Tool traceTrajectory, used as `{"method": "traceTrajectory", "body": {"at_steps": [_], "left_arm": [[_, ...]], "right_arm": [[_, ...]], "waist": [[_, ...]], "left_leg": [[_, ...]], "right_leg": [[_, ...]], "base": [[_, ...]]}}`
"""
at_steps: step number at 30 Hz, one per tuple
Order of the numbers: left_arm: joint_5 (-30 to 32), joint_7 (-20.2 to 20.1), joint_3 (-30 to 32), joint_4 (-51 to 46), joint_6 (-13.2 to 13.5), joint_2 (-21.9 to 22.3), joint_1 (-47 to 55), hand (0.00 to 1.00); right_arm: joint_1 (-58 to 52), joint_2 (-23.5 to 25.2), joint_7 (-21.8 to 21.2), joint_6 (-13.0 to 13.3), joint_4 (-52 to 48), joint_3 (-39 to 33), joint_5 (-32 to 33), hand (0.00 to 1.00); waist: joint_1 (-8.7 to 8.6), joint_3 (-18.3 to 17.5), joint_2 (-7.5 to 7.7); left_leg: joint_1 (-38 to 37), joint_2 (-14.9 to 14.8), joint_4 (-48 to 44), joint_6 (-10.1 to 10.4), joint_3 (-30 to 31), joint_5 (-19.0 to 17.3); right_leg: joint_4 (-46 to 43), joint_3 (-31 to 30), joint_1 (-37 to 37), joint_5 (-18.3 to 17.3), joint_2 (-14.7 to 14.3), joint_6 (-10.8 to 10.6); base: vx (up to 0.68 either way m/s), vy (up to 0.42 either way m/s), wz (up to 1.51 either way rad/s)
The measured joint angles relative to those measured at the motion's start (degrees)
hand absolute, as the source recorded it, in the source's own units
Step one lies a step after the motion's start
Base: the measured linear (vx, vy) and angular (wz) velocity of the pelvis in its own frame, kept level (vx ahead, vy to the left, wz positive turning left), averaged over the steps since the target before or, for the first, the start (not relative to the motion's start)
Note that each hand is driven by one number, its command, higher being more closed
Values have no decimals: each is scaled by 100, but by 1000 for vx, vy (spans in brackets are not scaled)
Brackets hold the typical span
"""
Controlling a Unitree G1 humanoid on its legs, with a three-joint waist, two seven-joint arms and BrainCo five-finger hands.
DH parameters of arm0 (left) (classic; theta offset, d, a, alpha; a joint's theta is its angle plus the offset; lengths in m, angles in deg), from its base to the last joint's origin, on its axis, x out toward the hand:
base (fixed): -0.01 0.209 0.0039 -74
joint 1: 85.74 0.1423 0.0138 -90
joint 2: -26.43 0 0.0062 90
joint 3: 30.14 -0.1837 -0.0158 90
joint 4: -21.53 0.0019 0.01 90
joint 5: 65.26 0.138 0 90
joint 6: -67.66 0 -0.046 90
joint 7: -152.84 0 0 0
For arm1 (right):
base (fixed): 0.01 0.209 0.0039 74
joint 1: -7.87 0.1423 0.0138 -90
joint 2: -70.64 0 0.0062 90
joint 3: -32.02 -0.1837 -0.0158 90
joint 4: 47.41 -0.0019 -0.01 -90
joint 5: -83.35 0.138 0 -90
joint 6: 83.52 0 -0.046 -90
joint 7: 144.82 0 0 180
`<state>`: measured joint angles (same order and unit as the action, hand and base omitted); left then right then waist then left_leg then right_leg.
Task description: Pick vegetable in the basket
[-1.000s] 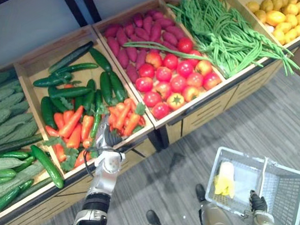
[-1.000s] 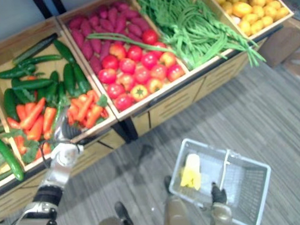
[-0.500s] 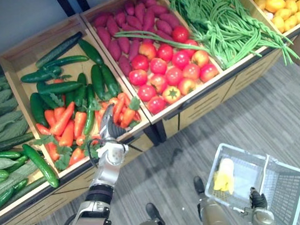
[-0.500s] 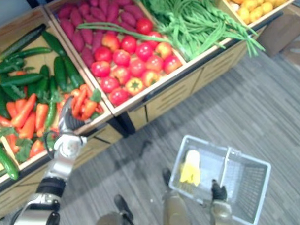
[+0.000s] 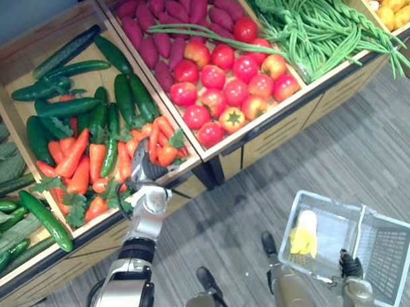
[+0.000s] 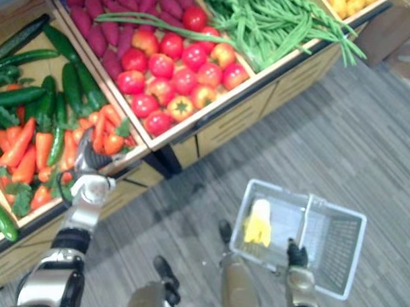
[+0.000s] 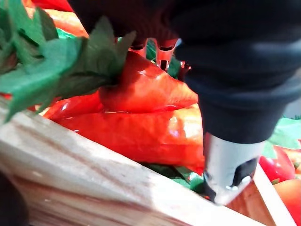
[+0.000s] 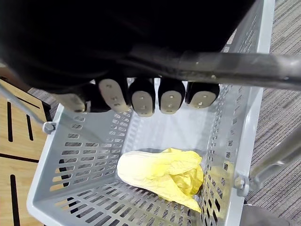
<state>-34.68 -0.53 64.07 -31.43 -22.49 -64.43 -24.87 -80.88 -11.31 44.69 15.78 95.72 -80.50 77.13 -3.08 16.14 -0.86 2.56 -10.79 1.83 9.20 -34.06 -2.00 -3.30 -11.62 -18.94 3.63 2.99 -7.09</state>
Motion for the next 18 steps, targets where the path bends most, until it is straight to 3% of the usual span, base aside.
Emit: {"method": "traceTrajectory", "body": {"at_steps": [5, 18], "left_arm": [[3, 118, 422, 214, -72, -3, -496, 100], [-11, 5, 437, 561, -291, 2, -595, 100]], "right_arm": [[38, -1, 1, -39, -48, -1, 5, 100], [46, 13, 2, -33, -46, 56, 6, 100]], "waist": [[-15, 86, 17], [-34, 106, 53]], "left_leg": [[95, -5, -4, -27, -8, 24], [17, -2, 9, -26, 12, 23]], "right_leg": [[148, -6, -40, 117, 0, 8], [136, 10, 35, 128, 11, -6]], "base": [[-2, -25, -2], [21, -12, 1]]}}
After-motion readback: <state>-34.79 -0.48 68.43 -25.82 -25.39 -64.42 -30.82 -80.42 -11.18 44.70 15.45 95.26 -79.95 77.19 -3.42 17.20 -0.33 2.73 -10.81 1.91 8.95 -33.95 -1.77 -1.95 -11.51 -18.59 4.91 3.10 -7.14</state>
